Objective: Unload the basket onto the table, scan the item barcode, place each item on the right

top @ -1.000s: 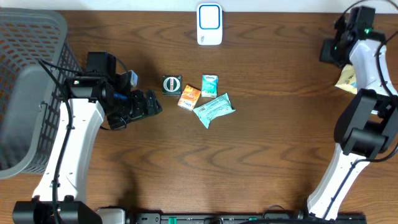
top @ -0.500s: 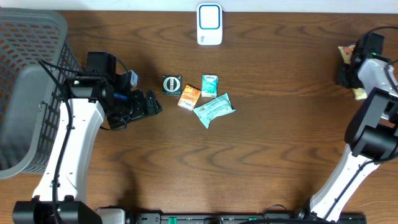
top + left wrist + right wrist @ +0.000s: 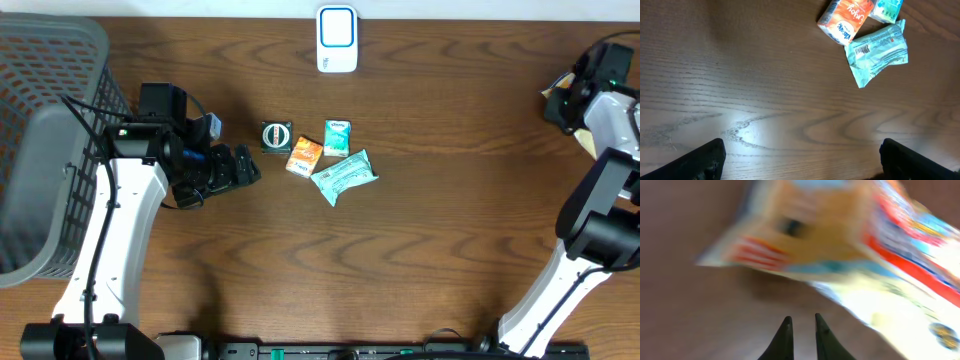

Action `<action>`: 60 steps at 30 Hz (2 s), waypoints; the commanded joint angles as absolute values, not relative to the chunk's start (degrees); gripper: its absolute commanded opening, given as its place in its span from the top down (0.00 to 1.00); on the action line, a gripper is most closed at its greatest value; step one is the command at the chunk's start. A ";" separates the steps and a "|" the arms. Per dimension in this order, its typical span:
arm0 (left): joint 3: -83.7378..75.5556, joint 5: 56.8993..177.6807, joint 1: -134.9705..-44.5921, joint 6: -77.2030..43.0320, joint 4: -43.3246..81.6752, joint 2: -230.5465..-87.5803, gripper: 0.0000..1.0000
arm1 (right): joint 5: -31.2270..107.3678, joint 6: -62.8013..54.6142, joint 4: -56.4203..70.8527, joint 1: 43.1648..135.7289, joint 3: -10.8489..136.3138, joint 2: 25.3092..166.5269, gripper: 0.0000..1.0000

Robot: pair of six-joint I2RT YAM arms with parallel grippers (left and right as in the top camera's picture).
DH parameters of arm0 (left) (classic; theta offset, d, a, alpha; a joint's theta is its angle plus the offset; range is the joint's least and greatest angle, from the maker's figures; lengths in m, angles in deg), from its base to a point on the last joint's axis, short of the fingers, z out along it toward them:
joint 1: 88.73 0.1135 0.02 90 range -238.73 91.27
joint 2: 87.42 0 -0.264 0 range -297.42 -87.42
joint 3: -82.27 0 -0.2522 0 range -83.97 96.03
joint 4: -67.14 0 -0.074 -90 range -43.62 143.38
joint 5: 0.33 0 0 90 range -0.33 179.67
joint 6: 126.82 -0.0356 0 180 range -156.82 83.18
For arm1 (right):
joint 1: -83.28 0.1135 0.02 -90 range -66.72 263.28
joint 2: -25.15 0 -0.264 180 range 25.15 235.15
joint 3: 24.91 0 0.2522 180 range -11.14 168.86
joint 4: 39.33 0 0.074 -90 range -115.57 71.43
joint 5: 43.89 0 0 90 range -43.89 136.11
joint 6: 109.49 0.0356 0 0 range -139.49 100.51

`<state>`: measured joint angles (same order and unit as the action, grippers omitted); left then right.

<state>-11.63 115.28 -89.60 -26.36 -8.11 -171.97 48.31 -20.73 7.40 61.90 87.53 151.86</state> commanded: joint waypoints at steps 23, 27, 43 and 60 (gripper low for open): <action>-11.74 115.59 -89.73 -27.13 -8.24 -172.39 0.02 | 64.72 -20.84 -2.72 59.49 88.51 158.11 0.99; -11.74 115.59 -89.73 -27.13 -8.24 -172.39 0.02 | 63.04 -20.90 0.01 58.66 88.51 156.56 0.99; -11.74 115.59 -89.73 -27.13 -8.24 -172.39 0.02 | 25.56 -21.69 4.76 62.73 88.51 144.69 0.79; -11.74 115.59 -89.73 -27.13 -8.24 -172.39 0.02 | 1.30 -21.71 38.22 83.29 88.43 145.17 0.16</action>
